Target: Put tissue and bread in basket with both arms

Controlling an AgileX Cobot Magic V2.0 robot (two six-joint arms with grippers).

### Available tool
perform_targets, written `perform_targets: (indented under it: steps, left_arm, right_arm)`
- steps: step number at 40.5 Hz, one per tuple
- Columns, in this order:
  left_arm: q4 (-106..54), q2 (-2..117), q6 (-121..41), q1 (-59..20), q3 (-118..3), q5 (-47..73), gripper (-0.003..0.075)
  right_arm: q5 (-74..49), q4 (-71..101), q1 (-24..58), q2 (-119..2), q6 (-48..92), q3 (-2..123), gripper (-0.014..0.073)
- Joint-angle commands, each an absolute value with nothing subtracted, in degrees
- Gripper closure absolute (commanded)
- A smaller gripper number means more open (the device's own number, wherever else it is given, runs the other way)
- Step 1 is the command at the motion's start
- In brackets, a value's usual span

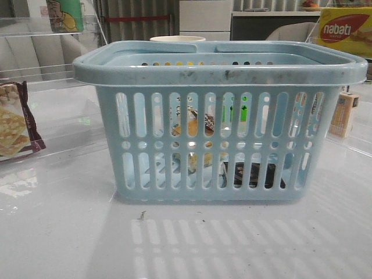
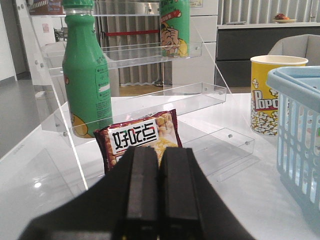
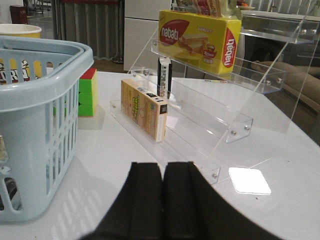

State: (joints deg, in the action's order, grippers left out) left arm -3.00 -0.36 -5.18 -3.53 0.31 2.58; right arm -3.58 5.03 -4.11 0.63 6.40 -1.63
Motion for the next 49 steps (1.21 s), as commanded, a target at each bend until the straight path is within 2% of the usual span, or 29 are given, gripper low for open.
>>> perform_targets:
  steps: [1, 8, 49]
  left_arm:
    - [-3.0, -1.3, -4.6, -3.4, 0.4, -2.0, 0.063]
    - [-3.0, -1.3, -4.6, -3.4, 0.4, -2.0, 0.063]
    - [-3.0, -1.3, -4.6, -3.4, 0.4, -2.0, 0.063]
  right_arm:
    - [3.0, 4.3, -4.4, 1.6, 5.0, -1.7, 0.0527]
    - [5.3, -5.1, -4.2, 1.6, -6.1, -1.7, 0.0527]
    - [6.6, -4.9, -1.0, 1.6, -6.1, -1.7, 0.0527]
